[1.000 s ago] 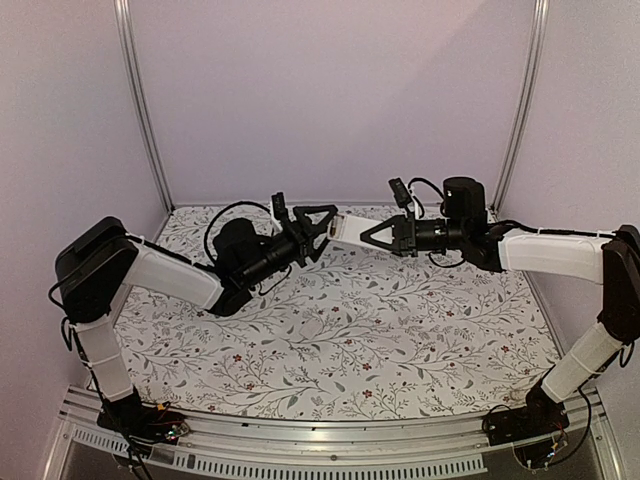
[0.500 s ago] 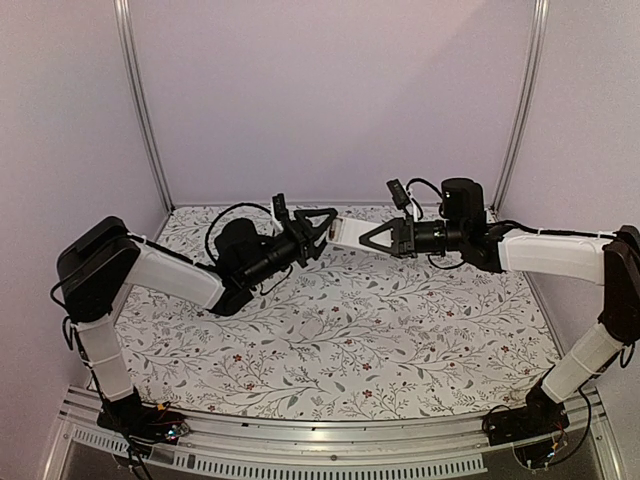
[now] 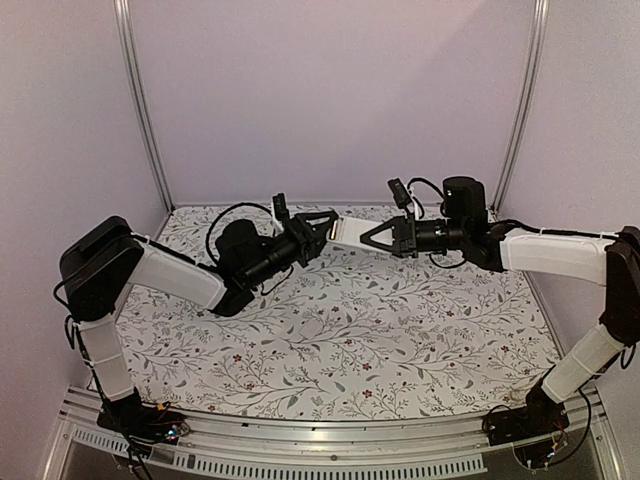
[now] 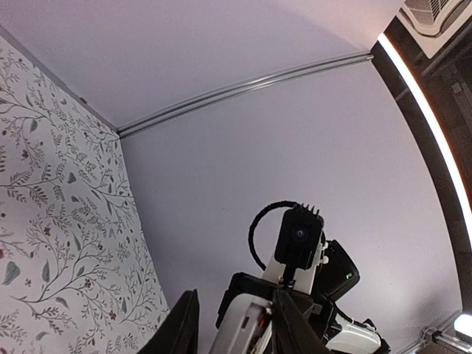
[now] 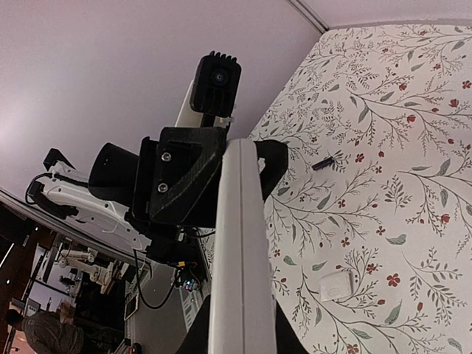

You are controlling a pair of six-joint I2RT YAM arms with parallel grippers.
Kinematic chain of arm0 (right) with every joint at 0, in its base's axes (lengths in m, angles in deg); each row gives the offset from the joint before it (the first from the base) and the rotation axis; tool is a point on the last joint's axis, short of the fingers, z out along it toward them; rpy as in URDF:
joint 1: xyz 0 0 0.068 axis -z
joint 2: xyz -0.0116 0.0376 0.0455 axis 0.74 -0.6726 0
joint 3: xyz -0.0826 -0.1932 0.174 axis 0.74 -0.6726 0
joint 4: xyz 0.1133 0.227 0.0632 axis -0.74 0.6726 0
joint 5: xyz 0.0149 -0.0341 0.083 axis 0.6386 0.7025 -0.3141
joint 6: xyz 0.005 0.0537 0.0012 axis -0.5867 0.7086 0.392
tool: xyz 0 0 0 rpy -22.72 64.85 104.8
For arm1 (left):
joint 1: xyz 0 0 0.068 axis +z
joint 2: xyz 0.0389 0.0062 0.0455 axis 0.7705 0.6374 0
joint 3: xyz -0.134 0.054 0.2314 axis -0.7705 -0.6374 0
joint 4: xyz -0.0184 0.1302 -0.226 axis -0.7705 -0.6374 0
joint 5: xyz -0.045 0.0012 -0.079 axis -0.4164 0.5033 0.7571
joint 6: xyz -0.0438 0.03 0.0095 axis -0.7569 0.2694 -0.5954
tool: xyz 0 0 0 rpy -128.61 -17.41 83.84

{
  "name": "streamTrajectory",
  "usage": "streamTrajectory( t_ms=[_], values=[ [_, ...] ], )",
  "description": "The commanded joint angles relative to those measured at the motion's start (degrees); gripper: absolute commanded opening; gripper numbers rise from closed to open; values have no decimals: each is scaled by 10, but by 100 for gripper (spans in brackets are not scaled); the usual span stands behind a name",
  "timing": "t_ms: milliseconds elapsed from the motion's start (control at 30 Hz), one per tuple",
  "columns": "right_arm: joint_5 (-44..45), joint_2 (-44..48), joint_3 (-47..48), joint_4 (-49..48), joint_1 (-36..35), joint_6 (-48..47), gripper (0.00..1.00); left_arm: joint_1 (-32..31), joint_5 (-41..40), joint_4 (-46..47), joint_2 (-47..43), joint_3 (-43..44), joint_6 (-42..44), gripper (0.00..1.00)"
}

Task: Load the batteries into the remote control
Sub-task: Load the battery into the battery compartment.

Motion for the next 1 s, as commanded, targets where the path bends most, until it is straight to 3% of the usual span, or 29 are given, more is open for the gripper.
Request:
streamTrajectory(
  t_ms=[0,67,267,633,800,967],
  values=[
    [-6,16,16,-25,-3,3,0,-3,7,9,1,-6,9,32],
    [-10,16,16,-32,-1,14,0,-2,5,7,-5,-12,21,35],
    [-11,9,6,-32,1,15,0,12,31,-37,-39,-6,92,60],
    [-30,21,-10,-32,1,-13,0,34,91,-211,-135,10,276,76],
    [-49,25,-11,-30,1,-18,0,39,104,-392,-190,24,428,76],
    [-72,23,-11,-29,1,-20,0,38,126,-538,-206,70,529,64]
  ],
)
